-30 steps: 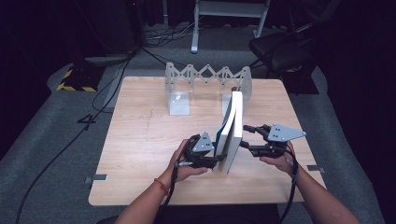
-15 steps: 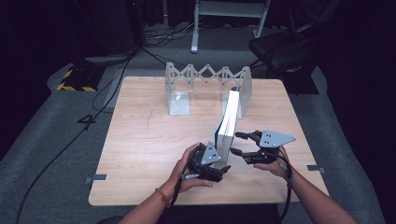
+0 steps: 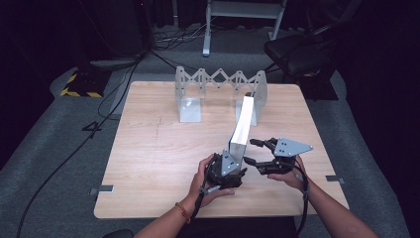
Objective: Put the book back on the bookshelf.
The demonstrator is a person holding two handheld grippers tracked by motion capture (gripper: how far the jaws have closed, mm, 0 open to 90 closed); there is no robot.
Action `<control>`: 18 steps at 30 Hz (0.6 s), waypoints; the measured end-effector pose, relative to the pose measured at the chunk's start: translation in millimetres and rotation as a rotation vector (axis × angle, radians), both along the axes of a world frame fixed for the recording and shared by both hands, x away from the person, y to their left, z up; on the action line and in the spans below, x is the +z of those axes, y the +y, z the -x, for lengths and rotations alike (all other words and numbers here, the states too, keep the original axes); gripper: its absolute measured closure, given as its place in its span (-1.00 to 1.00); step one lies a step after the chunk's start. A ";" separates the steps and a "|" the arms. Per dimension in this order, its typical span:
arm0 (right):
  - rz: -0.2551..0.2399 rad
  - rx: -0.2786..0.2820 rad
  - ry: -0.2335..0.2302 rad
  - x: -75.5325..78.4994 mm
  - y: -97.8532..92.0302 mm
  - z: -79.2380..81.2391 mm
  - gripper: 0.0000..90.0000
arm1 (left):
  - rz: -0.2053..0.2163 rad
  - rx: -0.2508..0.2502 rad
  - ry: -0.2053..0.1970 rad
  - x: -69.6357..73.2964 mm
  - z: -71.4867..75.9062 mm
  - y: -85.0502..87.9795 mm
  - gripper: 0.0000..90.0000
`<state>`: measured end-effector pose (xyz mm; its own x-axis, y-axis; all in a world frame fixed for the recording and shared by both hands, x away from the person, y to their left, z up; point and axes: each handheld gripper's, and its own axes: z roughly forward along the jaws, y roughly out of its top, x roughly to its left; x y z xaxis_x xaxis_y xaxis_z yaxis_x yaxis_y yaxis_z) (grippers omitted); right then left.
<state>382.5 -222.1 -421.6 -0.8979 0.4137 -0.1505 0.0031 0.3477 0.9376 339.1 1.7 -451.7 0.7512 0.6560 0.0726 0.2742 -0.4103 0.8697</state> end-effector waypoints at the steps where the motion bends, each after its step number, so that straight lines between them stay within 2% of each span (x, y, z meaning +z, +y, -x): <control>1: -0.001 -0.002 -0.003 0.0 -0.1 0.2 -0.24 | 0.003 -0.004 0.004 0.1 -0.6 0.9 -0.21; 6: 0.009 -0.033 0.000 -1.3 -0.5 -1.9 -0.22 | 0.010 -0.023 0.022 0.9 -1.1 7.5 -0.06; 9: 0.008 -0.042 0.038 -4.6 -1.4 -6.0 -0.25 | -0.005 -0.020 0.003 1.3 0.0 12.8 0.05; 13: 0.008 -0.059 0.047 -7.0 -7.3 -10.0 -0.26 | -0.012 -0.008 0.014 3.3 -4.5 27.9 0.25; 14: 0.010 -0.066 0.044 -6.9 -9.7 -11.2 -0.26 | -0.009 -0.023 0.024 3.8 -7.1 32.4 0.27; 16: 0.010 -0.076 0.048 -7.1 -15.1 -13.7 -0.27 | -0.020 -0.050 0.018 4.3 -9.1 35.9 0.27; 17: 0.010 -0.076 0.048 -7.1 -15.1 -13.7 -0.27 | -0.020 -0.050 0.018 4.3 -9.1 35.9 0.27; 18: 0.011 -0.091 0.049 -7.5 -24.0 -17.4 -0.28 | -0.026 -0.070 0.017 4.7 -11.2 38.2 0.27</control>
